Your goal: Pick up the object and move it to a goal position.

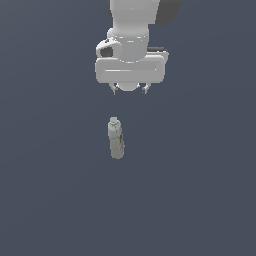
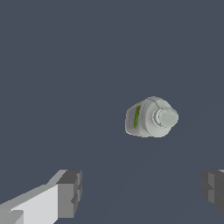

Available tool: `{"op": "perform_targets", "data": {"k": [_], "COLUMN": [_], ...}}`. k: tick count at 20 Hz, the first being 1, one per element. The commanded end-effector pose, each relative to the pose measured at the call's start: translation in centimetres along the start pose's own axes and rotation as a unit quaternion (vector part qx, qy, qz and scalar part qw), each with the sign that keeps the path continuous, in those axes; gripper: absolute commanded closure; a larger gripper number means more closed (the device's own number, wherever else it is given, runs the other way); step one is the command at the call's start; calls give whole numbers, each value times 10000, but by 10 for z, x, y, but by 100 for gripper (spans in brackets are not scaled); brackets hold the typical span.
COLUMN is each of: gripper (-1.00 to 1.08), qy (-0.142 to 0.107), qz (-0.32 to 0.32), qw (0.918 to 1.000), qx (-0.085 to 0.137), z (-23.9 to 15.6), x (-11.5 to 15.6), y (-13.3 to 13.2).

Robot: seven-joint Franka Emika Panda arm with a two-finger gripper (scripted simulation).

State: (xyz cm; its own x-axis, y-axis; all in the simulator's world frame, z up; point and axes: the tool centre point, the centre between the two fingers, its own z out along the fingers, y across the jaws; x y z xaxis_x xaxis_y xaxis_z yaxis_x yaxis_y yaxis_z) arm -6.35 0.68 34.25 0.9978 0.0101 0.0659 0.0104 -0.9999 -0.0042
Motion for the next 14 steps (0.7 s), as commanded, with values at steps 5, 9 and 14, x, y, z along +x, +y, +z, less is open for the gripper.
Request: {"op": "perform_targets", "data": {"k": [5, 9, 14], "gripper": [-92, -92, -92], "qy": [25, 88, 107], "qz": [-5, -28, -43], "qw": [10000, 10000, 9999], "qx": [1, 4, 4], "z": [-1, -6, -7], "x": [1, 2, 1], "y": [-4, -14, -17]}}
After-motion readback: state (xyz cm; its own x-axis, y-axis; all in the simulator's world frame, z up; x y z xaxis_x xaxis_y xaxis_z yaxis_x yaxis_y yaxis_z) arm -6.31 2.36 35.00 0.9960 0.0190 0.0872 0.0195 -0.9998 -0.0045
